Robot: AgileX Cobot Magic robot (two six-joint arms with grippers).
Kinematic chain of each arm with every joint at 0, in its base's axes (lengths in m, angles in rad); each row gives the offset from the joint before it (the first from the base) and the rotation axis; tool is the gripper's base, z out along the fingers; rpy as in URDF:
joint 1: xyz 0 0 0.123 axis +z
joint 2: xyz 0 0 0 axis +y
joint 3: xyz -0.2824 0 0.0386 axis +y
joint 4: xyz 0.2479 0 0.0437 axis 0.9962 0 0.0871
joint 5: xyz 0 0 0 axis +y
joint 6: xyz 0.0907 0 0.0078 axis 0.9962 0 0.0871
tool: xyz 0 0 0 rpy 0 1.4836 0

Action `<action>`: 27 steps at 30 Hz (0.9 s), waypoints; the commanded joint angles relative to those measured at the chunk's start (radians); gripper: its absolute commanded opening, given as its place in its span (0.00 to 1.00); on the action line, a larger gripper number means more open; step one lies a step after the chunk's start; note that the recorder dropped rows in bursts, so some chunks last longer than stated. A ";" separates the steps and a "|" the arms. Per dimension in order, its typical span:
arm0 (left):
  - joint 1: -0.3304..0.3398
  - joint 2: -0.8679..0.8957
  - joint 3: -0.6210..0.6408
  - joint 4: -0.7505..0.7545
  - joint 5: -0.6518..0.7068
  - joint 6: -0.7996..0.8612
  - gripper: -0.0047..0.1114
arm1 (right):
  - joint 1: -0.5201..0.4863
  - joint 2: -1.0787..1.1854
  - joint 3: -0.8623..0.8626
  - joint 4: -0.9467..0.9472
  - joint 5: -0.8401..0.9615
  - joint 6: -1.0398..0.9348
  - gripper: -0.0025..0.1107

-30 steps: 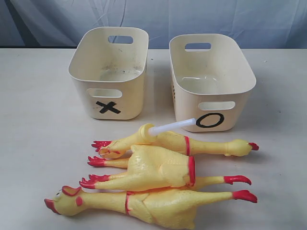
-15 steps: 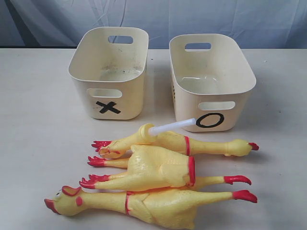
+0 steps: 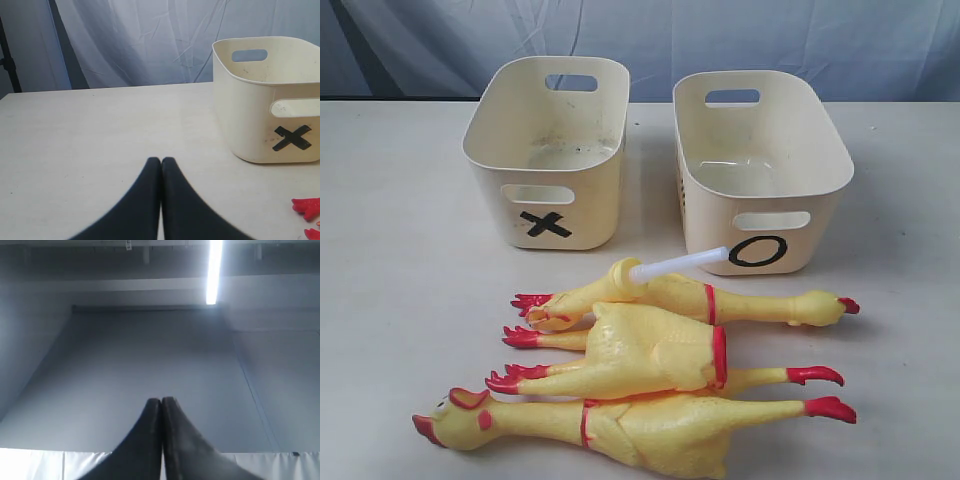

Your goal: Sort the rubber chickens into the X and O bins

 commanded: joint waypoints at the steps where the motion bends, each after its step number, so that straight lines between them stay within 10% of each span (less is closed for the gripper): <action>1: -0.004 -0.003 -0.001 0.000 -0.008 -0.006 0.04 | 0.002 -0.002 -0.001 0.055 -0.013 -0.007 0.01; 9: -0.004 -0.003 -0.001 0.000 -0.008 -0.006 0.04 | 0.002 0.017 -0.267 0.169 -0.013 -0.007 0.01; 18: -0.004 -0.003 -0.001 0.000 -0.008 -0.006 0.04 | 0.002 0.578 -1.148 -0.140 0.149 0.080 0.01; 24: -0.004 -0.003 -0.001 0.000 -0.008 -0.006 0.04 | 0.064 0.920 -1.671 -0.855 1.021 1.201 0.01; 27: -0.004 -0.003 -0.001 0.000 -0.008 -0.006 0.04 | 0.112 0.962 -1.673 -1.463 1.085 1.931 0.01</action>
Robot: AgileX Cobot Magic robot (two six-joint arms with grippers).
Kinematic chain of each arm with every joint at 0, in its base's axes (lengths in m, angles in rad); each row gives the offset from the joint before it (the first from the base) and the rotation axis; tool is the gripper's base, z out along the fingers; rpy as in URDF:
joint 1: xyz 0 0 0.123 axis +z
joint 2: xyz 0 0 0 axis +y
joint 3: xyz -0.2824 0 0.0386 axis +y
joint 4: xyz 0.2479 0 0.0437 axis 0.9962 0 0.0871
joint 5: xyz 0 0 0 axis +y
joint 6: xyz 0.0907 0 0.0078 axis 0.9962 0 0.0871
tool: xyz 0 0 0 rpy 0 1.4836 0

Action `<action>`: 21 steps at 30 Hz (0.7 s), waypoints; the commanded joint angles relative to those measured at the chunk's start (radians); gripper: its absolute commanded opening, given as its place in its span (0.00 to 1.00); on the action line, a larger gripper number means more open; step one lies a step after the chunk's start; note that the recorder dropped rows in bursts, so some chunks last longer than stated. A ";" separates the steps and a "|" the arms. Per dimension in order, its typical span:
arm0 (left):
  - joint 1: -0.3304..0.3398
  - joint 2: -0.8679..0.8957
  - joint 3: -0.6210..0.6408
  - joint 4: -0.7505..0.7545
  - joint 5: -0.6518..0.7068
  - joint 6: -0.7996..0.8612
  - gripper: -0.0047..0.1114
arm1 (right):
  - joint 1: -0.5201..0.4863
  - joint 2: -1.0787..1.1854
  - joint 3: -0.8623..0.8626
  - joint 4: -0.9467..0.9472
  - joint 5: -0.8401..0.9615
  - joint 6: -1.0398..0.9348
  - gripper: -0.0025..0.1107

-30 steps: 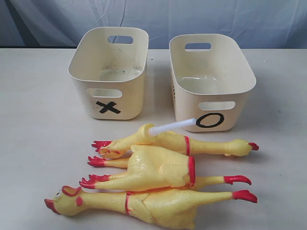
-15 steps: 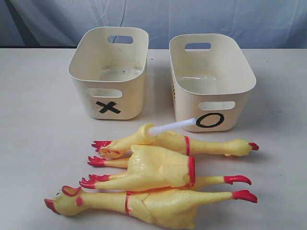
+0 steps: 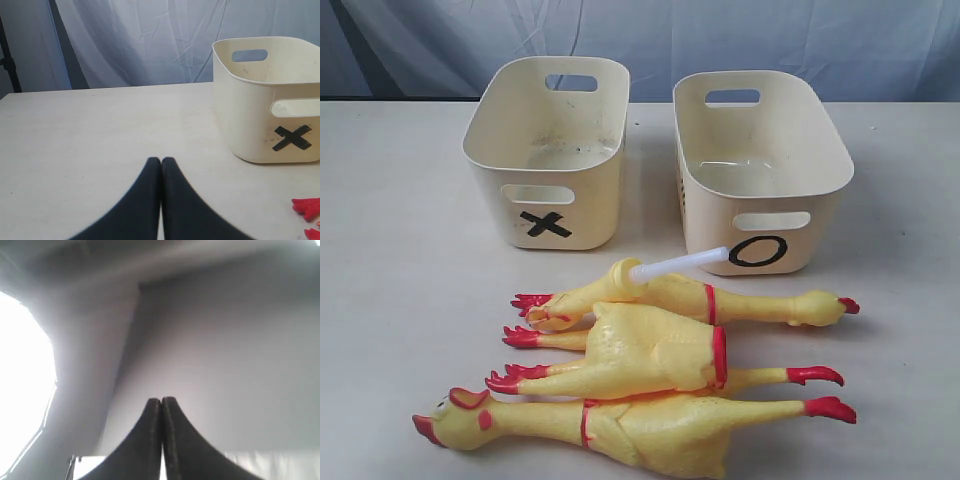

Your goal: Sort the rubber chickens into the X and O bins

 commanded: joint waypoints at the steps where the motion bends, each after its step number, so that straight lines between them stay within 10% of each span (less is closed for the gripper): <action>1: -0.004 -0.003 -0.001 0.000 -0.008 -0.006 0.04 | 0.059 0.081 -0.034 -0.867 0.207 0.970 0.01; 14: -0.004 -0.003 -0.001 0.000 -0.006 -0.006 0.04 | 0.058 0.355 -0.034 -0.938 -0.774 0.928 0.01; 21: -0.004 -0.003 -0.001 0.000 -0.006 -0.006 0.04 | 0.058 0.426 0.141 -0.938 -0.862 1.034 0.01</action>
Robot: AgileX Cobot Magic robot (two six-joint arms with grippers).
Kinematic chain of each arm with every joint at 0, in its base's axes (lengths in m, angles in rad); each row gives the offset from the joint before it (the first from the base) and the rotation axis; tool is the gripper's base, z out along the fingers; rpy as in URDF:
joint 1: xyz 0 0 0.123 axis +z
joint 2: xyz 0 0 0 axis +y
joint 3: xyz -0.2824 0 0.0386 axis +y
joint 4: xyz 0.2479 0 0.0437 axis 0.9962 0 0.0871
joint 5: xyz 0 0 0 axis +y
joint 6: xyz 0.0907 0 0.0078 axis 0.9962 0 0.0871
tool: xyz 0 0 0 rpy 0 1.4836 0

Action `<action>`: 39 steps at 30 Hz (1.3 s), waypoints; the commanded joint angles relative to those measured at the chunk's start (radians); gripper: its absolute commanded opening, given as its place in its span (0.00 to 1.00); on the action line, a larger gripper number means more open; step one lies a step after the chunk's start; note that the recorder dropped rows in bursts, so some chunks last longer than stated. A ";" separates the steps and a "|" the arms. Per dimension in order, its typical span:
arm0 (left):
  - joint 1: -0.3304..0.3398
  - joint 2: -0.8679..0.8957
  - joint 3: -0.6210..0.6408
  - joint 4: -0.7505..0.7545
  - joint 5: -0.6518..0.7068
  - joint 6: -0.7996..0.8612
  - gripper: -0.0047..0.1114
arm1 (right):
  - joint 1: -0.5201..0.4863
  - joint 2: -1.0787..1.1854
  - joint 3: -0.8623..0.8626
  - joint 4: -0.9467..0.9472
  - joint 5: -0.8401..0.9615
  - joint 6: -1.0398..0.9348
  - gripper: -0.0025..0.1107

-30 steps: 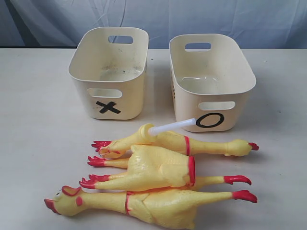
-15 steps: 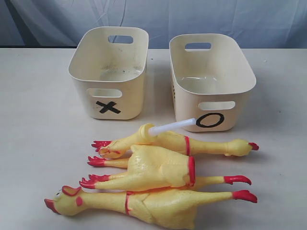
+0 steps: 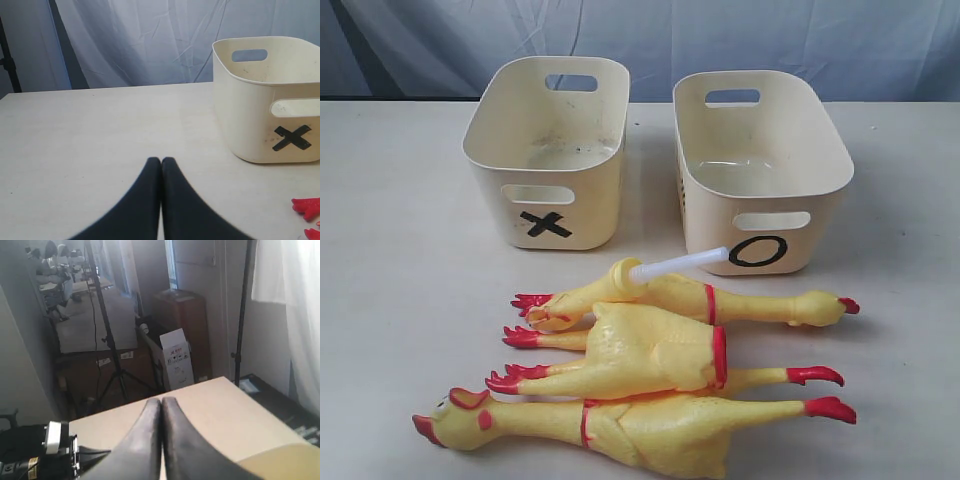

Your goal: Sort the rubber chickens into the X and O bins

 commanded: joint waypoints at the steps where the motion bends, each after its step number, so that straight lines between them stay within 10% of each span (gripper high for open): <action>1: -0.004 -0.003 -0.001 0.000 -0.006 -0.006 0.04 | 0.000 0.001 0.166 0.003 -0.010 0.031 0.01; 15: -0.004 -0.003 -0.001 0.000 -0.006 -0.006 0.04 | 0.000 0.001 0.329 0.003 -0.010 -0.103 0.01; 27: -0.004 -0.003 -0.001 0.000 -0.006 -0.006 0.04 | 0.000 -0.022 0.609 0.003 0.014 -1.108 0.01; 39: -0.004 -0.003 -0.001 0.000 -0.006 -0.006 0.04 | 0.000 -0.007 0.632 0.003 1.042 -1.180 0.01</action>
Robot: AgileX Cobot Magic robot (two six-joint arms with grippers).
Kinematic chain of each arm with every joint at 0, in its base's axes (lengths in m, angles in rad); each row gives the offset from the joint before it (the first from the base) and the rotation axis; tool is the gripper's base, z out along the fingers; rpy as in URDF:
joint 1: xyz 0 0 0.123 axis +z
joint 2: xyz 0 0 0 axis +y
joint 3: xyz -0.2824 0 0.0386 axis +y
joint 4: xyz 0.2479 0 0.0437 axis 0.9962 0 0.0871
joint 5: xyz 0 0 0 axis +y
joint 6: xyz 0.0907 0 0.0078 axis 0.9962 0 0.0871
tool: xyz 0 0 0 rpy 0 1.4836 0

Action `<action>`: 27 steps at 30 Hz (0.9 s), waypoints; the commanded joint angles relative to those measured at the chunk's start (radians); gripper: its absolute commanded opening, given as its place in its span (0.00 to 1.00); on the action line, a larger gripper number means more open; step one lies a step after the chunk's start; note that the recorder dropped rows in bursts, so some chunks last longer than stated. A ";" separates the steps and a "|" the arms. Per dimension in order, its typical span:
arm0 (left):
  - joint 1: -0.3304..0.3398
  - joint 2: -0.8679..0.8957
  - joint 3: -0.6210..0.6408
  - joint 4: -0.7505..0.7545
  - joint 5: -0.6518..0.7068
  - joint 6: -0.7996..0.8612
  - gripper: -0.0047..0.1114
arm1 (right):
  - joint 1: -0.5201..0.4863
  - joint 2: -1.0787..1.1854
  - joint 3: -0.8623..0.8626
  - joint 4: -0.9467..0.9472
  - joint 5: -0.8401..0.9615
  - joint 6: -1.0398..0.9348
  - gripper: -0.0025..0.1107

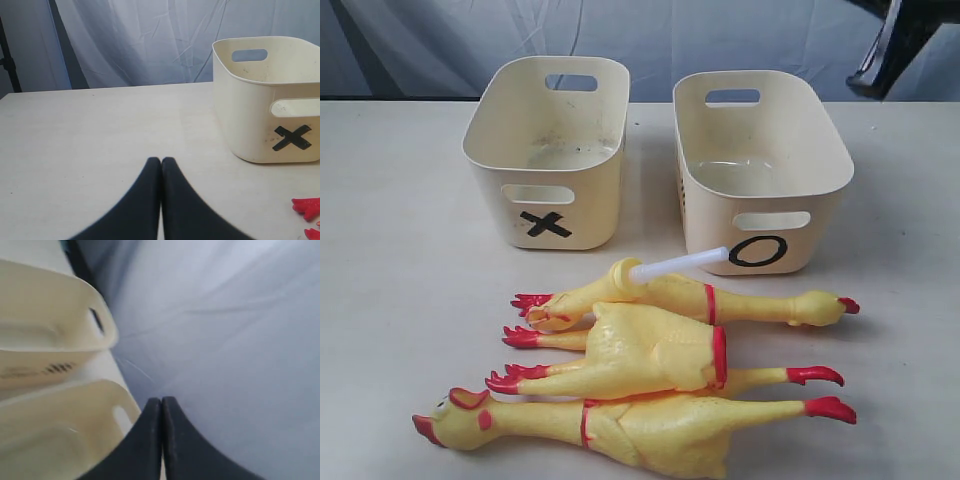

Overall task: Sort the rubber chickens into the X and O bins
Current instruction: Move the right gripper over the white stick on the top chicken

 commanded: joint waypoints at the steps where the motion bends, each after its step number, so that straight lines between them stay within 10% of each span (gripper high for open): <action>1: -0.004 -0.003 -0.001 0.000 -0.006 -0.006 0.04 | 0.000 0.010 0.034 0.008 0.369 0.070 0.01; 20: -0.004 -0.003 -0.001 0.000 -0.006 -0.006 0.04 | 0.068 -0.085 0.256 0.081 0.499 0.037 0.01; 27: -0.004 -0.003 -0.001 0.000 -0.006 -0.006 0.04 | 0.151 -0.130 0.258 0.008 0.622 -0.514 0.01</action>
